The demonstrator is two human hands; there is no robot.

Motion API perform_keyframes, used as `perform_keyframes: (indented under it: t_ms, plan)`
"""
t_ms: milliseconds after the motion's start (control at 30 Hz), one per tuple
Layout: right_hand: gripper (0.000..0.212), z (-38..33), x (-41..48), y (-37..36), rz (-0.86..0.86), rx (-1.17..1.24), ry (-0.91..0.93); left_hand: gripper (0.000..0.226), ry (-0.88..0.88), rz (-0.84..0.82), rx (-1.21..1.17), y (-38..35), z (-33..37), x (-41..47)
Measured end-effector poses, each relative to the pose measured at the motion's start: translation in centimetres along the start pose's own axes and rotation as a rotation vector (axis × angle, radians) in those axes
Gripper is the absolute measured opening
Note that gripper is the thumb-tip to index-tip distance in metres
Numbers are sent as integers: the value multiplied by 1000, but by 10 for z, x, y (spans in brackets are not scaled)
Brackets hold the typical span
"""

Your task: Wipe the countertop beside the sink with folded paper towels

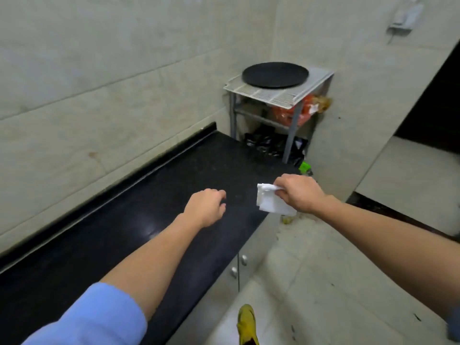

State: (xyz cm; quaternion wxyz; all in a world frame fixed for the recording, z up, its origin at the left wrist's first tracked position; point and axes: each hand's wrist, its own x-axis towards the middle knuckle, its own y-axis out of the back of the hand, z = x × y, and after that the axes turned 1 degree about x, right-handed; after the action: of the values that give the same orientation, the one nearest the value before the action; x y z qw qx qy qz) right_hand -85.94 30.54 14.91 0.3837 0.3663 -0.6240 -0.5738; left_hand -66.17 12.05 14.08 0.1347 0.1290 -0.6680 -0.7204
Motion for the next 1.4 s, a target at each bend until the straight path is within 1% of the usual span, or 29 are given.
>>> perform_keyframes:
  t_ms: [167, 267, 433, 567, 700, 833, 1000, 1100, 1200, 1233, 1333, 1400]
  plan:
    - [20, 85, 30, 12, 26, -31, -119, 22, -118, 6, -2, -2, 29, 112]
    - [20, 130, 50, 26, 19, -61, -175, 22, -170, 3, -9, 6, 42, 176]
    - [19, 195, 84, 51, 57, -96, -253, 22, -248, 28, -18, 25, 64, 265]
    - [20, 245, 110, 53, 53, -81, -289, 23, -270, 42, -13, 28, 81, 327]
    - [21, 300, 149, 49, 52, -81, -258, 23, -254, 72, -24, 33, 97, 393]
    - [16, 362, 204, 52, 102, -22, -175, 20, -188, 146, -19, 47, 108, 464]
    - [17, 434, 281, 69, 146, 45, -28, 21, -31, 190, -47, 63, 117, 544]
    - [17, 462, 323, 81, 148, 60, 9, 22, 60, 211, -77, 67, 115, 576]
    - [7, 480, 369, 87, 127, 49, 25, 21, 137, 209, -85, 66, 105, 603]
    - [7, 483, 385, 88, 139, 50, 30, 21, 168, 210, -95, 66, 100, 613]
    - [20, 491, 433, 92, 170, 58, 57, 20, 233, 215, -96, 68, 85, 642]
    - [24, 493, 466, 95, 173, 65, 79, 21, 262, 208, -82, 66, 73, 662]
